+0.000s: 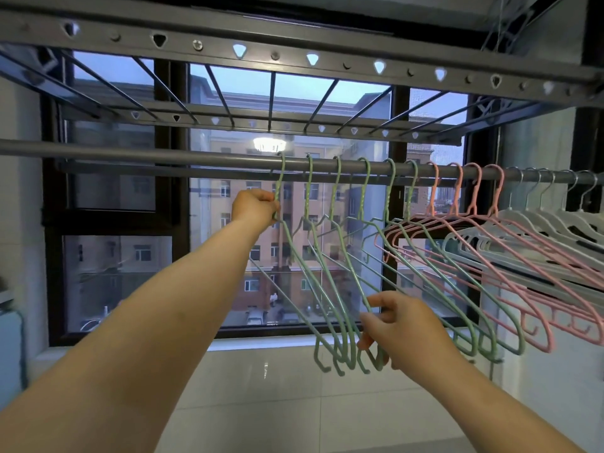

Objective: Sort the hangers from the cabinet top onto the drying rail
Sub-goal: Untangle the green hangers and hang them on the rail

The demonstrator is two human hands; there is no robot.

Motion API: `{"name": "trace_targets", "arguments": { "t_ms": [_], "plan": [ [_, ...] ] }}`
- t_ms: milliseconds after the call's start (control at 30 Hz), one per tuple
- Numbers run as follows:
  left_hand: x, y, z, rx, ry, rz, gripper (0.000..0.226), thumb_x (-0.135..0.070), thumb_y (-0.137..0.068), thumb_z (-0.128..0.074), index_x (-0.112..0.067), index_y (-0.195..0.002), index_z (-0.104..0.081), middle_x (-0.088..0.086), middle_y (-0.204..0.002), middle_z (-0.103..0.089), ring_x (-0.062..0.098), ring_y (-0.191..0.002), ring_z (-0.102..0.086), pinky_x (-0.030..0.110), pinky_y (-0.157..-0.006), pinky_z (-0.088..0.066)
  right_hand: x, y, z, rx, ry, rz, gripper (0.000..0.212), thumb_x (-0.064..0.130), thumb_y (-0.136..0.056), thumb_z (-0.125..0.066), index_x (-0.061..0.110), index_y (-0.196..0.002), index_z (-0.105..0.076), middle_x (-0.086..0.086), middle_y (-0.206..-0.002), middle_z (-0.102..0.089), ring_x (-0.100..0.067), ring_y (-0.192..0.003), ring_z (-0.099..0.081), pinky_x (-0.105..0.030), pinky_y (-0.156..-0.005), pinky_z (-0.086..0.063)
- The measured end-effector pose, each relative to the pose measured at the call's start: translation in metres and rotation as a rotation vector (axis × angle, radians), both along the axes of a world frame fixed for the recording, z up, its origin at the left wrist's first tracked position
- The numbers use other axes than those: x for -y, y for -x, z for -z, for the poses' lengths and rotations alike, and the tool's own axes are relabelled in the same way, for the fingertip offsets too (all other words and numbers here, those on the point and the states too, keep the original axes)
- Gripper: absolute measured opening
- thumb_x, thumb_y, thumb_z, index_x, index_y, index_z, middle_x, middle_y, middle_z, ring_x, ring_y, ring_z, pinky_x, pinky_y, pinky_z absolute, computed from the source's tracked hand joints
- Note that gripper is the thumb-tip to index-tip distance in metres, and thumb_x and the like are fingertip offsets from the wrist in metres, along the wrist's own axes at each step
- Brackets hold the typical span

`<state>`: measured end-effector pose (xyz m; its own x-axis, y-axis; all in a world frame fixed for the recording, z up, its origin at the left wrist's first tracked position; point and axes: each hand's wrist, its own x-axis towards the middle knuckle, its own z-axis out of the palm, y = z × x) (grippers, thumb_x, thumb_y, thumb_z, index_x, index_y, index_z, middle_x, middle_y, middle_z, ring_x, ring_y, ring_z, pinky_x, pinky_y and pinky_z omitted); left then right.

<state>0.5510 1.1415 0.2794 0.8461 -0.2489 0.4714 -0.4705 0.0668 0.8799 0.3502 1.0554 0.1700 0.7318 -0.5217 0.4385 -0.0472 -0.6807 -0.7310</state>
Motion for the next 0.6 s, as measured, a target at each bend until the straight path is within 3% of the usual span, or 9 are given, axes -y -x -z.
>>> {"name": "trace_targets", "arguments": {
  "t_ms": [233, 467, 600],
  "plan": [
    [0.000, -0.005, 0.003, 0.031, -0.002, -0.023, 0.025, -0.003, -0.089, -0.051, 0.000, -0.113, -0.057, 0.020, -0.117, -0.060, 0.028, -0.101, -0.060, 0.028, -0.083, -0.048, -0.001, -0.001, 0.001, -0.016, 0.012, 0.001, 0.014, 0.019, -0.090, -0.053, 0.028, -0.094, -0.043, 0.009, -0.058, -0.063, 0.005, -0.034, -0.048, -0.008, -0.034, -0.036],
    [-0.007, -0.017, 0.014, 0.085, 0.017, -0.079, 0.032, -0.014, -0.088, -0.056, -0.006, -0.119, -0.056, 0.015, -0.126, -0.057, 0.030, -0.114, -0.054, 0.039, -0.104, -0.041, -0.003, 0.003, 0.005, 0.009, -0.018, 0.016, 0.009, 0.029, -0.089, -0.055, 0.025, -0.095, -0.050, 0.006, -0.066, -0.065, 0.004, -0.038, -0.051, -0.018, -0.047, -0.041],
    [-0.024, -0.011, 0.043, 0.140, 0.037, -0.157, 0.028, -0.017, -0.090, -0.052, -0.007, -0.116, -0.059, 0.008, -0.113, -0.060, 0.022, -0.103, -0.056, 0.031, -0.092, -0.045, -0.003, 0.012, 0.008, 0.038, -0.064, 0.008, 0.012, 0.030, -0.089, -0.055, 0.023, -0.099, -0.054, 0.005, -0.077, -0.066, -0.002, -0.043, -0.055, -0.021, -0.049, -0.045]
  ]
}}
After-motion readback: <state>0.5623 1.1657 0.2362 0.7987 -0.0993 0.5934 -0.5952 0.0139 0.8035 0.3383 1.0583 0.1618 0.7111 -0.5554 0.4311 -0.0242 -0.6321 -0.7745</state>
